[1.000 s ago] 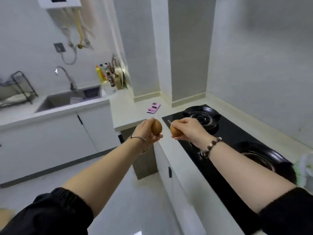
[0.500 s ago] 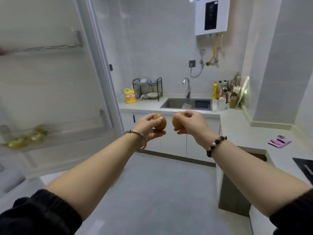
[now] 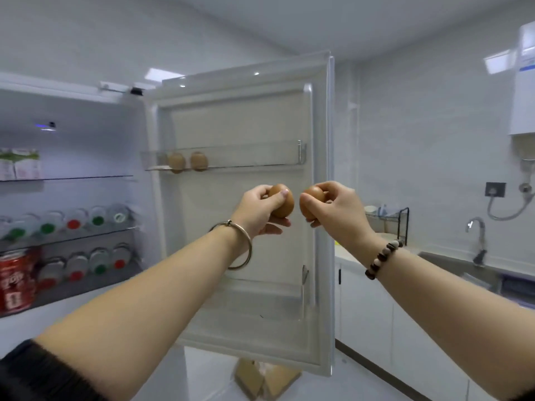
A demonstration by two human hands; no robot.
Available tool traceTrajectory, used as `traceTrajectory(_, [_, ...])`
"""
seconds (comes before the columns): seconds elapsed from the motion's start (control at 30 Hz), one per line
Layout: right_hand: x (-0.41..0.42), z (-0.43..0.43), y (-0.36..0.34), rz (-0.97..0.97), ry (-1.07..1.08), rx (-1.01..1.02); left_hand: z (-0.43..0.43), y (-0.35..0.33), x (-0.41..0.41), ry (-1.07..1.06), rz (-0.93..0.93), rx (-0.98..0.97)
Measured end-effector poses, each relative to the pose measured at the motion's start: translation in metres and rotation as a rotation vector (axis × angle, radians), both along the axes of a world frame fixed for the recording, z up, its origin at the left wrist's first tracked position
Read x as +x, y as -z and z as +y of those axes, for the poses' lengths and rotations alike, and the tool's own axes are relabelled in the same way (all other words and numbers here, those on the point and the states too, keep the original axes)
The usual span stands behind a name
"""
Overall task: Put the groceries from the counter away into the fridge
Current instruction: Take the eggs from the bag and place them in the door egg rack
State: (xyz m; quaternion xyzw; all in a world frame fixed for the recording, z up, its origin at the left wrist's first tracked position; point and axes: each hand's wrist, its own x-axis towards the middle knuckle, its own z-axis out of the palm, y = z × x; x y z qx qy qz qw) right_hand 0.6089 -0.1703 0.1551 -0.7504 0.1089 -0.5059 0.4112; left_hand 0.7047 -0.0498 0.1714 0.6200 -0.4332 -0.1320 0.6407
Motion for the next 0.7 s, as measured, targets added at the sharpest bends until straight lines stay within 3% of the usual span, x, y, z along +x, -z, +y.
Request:
traceTrajectory(0.3, [0.082,-0.012,-0.107,-0.218,0.000,-0.282,-0.009,-0.095,0.083,-0.349,-0.336,-0.225])
traceTrajectory(0.5, [0.145,-0.002,-0.152,-0.129,0.035,-0.288,-0.004,-0.132,0.149,-0.431,-0.483,-0.237])
traceTrajectory(0.7, [0.192,0.010,-0.179,0.021,0.055,-0.175,-0.007,-0.160,0.214,-0.318,-0.539,-0.164])
